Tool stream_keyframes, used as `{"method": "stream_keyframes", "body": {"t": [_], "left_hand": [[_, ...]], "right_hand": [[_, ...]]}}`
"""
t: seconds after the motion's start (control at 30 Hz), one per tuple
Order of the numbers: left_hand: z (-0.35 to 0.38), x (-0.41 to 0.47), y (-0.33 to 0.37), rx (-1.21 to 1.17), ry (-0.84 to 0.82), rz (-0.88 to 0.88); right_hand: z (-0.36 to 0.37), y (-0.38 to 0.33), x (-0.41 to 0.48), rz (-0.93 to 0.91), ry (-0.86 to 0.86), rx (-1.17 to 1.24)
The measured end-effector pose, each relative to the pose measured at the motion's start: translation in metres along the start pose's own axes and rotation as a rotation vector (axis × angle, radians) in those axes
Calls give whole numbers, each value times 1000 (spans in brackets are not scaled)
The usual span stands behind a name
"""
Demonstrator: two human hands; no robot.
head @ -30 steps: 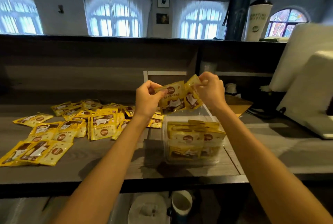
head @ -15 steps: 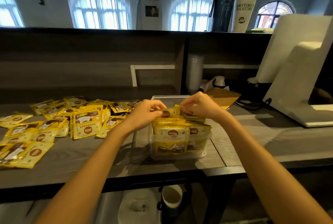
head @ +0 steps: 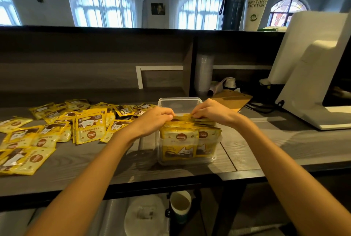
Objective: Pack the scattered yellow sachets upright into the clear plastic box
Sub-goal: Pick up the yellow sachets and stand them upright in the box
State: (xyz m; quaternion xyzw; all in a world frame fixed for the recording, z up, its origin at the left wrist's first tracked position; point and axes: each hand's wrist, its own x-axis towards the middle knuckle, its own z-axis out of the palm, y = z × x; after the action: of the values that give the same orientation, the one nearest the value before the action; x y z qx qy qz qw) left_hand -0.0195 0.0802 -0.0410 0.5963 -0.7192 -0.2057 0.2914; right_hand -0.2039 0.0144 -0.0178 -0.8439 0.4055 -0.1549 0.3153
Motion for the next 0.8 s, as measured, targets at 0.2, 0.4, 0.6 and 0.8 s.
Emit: {"method": "stream_keyframes", "body": {"t": [0.2, 0.4, 0.6, 0.8], "left_hand": [[-2, -4, 3, 19, 0, -19], [-6, -2, 5, -26, 157, -94], [-35, -7, -3, -49, 534, -156], [-66, -46, -45, 43, 770, -353]], "right_hand": [[4, 2, 2, 28, 24, 77], [6, -10, 7, -2, 110, 32], [21, -54, 15, -216, 408, -65], [77, -111, 31, -376, 471, 47]]}}
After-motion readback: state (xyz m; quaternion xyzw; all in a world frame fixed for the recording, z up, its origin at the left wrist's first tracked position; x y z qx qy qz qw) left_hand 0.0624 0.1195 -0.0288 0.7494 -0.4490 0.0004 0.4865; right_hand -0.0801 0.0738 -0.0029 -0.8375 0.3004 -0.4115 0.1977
